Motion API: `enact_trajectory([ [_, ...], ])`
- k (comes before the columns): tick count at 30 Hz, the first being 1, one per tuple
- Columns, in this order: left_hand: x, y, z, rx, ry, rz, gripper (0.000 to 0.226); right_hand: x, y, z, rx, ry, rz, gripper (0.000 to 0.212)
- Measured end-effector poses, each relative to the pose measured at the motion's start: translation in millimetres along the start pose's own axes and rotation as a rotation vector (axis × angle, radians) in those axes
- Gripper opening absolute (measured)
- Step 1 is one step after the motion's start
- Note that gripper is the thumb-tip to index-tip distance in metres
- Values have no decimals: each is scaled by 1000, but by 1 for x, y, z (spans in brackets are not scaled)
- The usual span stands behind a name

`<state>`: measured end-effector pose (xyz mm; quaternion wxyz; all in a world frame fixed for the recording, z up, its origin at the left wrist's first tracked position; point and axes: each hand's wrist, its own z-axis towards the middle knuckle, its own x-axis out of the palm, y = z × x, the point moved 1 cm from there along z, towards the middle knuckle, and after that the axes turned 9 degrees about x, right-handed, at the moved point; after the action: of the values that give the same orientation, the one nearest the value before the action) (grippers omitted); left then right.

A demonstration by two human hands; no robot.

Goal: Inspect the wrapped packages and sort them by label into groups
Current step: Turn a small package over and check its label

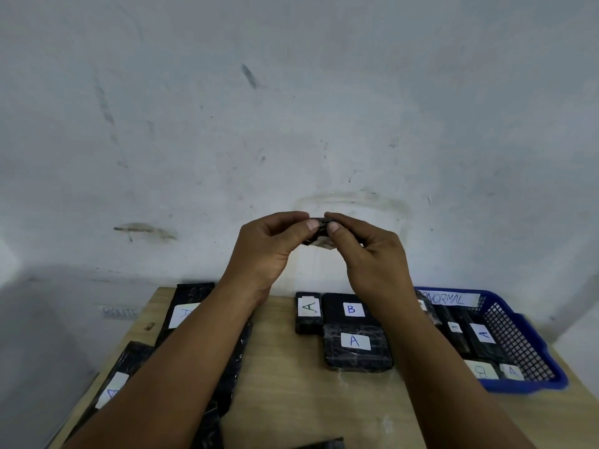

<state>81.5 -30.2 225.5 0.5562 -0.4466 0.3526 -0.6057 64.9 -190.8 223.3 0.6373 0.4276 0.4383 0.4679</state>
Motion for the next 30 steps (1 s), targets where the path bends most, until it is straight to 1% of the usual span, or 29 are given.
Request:
enact_trajectory([
  [3,-1,1,0,20,-25,-1,15,0,-1,0,20,31,26,17],
  [7,-3,3,0,52,0,16,18,-1,1,-3,28,43,41,15],
  [9,-4,3,1,83,13,13,20,-1,4,-5,108,62,89,15],
  [10,-5,4,0,104,30,6,23,-1,5,-5,185,82,134,17],
  [13,-9,8,0,179,99,22,38,-4,7,-2,420,141,245,27],
  [16,-12,9,-1,204,158,31,59,-5,0,0,454,178,372,19],
  [17,-13,10,0,206,183,46,65,-5,-2,1,461,167,429,21],
  [19,-12,10,-1,183,212,70,74,-5,-7,3,468,145,512,38],
  [21,-9,10,-1,116,154,84,69,-5,-10,5,428,141,506,50],
  [22,-8,9,1,60,111,107,61,-4,-11,4,407,145,477,54],
  [23,-7,9,2,1,91,131,48,-3,-11,3,390,151,445,57],
  [24,-7,10,3,-48,96,142,34,-2,-12,3,376,159,415,59],
  [25,-6,11,4,-78,111,139,26,-2,-13,2,366,170,389,61],
  [28,-9,14,4,-51,127,103,18,-2,-14,1,361,204,338,63],
  [30,-11,15,3,-5,149,108,18,-2,-14,0,359,229,315,56],
])
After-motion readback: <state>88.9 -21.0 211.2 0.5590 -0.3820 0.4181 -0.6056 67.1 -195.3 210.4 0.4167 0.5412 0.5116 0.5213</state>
